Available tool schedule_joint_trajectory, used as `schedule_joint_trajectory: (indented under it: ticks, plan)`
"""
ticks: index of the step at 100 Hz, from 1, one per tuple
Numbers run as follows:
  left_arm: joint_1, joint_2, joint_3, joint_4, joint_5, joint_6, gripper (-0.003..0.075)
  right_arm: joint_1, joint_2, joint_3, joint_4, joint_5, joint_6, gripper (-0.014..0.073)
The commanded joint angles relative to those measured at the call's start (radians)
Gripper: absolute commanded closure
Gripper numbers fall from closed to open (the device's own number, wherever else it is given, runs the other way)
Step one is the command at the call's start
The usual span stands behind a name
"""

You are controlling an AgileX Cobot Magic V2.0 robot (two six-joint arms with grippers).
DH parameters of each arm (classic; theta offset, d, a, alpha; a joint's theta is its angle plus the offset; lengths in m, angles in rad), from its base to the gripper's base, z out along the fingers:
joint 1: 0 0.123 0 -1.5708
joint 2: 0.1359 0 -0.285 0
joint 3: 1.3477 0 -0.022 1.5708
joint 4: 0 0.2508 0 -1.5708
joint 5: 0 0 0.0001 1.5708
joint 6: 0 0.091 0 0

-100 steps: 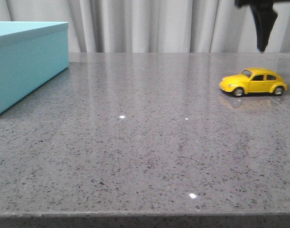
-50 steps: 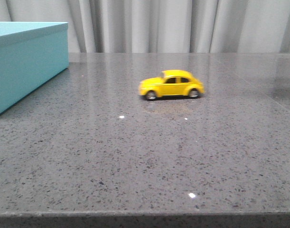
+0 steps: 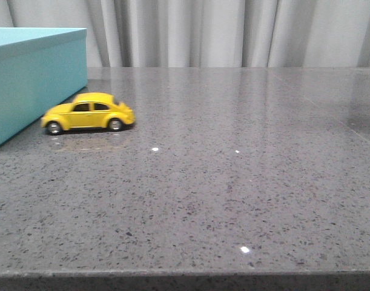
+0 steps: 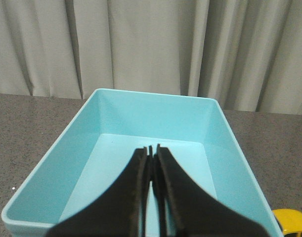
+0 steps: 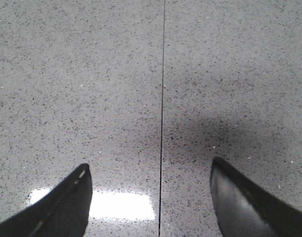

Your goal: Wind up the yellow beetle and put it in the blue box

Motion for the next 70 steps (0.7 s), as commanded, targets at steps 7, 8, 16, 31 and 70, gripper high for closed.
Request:
schedule_joint_trajectory:
  ticks: [7, 8, 16, 31, 70]
  plan:
    - [-0.005, 0.021, -0.076, -0.011, -0.035, 0.0, 0.0738, 0.017, -0.036, -0.022, -0.009, -0.035, -0.011, 0.0085]
    - [-0.005, 0.021, -0.082, -0.011, -0.028, 0.0, 0.0738, 0.017, -0.036, -0.022, -0.009, -0.035, -0.011, 0.0085]
    - [-0.005, 0.05, -0.123, -0.011, 0.029, 0.0, 0.0738, 0.024, -0.036, -0.022, -0.009, -0.035, -0.011, 0.0085]
    - [-0.013, 0.131, -0.216, -0.011, 0.145, 0.0, 0.0697, 0.028, -0.036, -0.022, -0.009, -0.035, -0.011, 0.0085]
    - [-0.208, 0.431, -0.518, -0.011, 0.307, 0.177, 0.0288, 0.028, -0.036, -0.022, -0.009, -0.035, -0.011, 0.0085]
